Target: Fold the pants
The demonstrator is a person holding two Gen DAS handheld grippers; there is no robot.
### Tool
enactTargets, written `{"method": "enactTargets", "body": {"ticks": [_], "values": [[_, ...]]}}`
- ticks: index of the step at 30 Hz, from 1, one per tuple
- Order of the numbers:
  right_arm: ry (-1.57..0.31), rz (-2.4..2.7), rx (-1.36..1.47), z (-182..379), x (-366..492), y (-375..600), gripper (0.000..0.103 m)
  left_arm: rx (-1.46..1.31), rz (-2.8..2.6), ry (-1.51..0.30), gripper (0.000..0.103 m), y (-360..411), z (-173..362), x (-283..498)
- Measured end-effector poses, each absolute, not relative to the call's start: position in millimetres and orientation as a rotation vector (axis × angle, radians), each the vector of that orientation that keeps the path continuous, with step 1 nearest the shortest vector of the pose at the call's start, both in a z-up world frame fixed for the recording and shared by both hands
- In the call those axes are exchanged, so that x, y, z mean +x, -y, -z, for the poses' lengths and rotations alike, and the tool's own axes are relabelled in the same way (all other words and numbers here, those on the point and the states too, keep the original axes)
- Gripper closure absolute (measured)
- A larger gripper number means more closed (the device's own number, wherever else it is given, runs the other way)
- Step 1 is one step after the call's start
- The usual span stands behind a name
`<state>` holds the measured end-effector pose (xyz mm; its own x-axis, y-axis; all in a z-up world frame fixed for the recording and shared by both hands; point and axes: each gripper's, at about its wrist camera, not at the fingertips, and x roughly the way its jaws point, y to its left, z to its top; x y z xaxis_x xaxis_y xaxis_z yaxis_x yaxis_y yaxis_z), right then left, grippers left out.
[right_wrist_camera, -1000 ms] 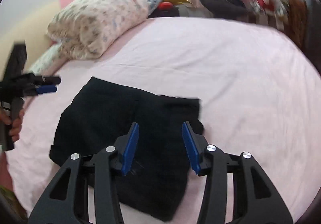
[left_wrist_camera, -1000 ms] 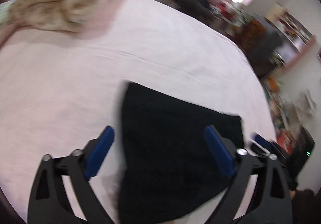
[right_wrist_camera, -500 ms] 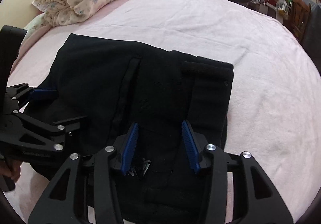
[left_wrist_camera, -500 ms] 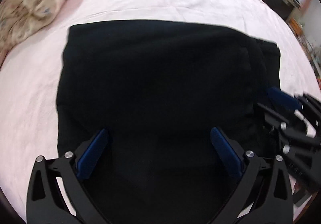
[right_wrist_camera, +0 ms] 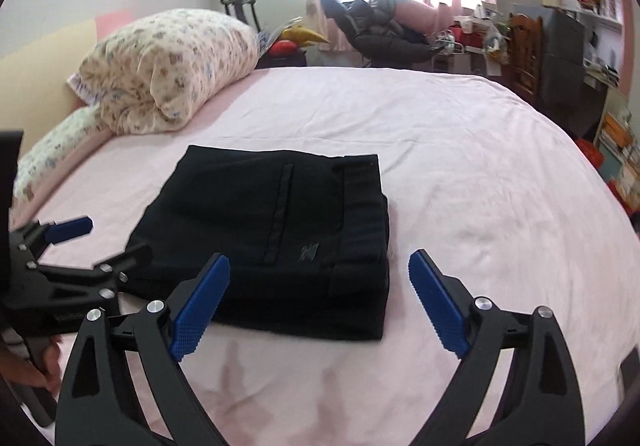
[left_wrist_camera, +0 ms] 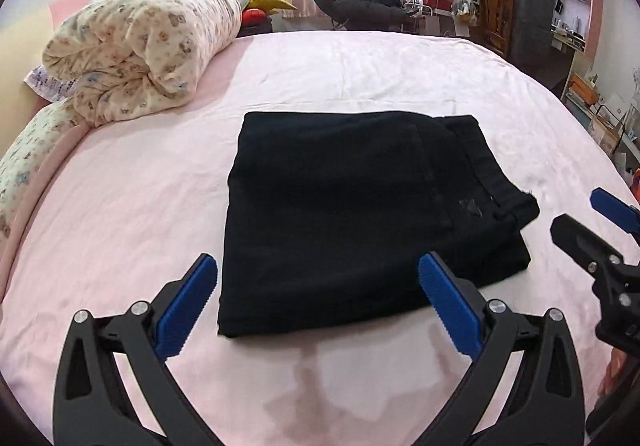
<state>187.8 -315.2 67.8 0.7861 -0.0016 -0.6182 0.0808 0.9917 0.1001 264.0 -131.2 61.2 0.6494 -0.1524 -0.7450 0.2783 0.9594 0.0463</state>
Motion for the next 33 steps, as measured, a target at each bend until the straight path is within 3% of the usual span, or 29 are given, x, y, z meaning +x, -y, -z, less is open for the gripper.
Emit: {"method": "enactTargets", "body": {"ticks": [33], "values": [[-0.593,0.23,0.104,-67,79,253,0.009,0.069,0.126,-0.697,0.002,60,-57,136]]}}
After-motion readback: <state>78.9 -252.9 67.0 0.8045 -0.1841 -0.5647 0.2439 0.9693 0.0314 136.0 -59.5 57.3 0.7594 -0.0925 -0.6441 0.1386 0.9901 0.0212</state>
